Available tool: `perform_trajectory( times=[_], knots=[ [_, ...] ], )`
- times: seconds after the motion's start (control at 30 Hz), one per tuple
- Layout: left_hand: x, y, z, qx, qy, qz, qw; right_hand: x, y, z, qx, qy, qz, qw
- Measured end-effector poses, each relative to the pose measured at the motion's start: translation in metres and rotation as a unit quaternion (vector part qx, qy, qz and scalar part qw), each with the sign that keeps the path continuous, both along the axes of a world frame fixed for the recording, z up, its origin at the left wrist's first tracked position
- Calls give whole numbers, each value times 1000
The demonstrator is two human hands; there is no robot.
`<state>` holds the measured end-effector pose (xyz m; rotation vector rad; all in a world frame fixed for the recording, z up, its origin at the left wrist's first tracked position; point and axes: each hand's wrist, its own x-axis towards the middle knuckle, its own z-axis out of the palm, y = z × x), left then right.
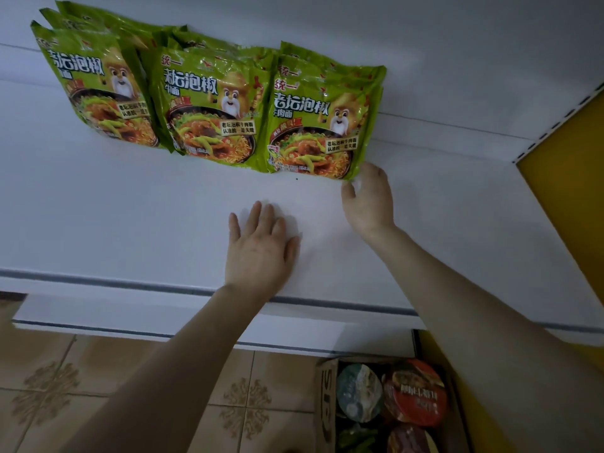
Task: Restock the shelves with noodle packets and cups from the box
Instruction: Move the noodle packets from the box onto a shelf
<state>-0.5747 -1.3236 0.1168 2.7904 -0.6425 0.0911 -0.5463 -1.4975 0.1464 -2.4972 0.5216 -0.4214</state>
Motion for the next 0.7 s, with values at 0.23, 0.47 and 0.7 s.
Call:
perform_trajectory(
  times=[0.23, 0.47, 0.7],
  knots=[
    [-53, -6, 15, -36, -109, -202, 973, -64, -6, 27, -38, 17, 4, 999],
    [-131, -20, 15, -114, -91, -353, 924, -173, -15, 32, -34, 49, -102, 993],
    [-193, -47, -7, -66, -18, -439, 896, -286, -50, 13, -20, 123, -214, 969]
  ],
)
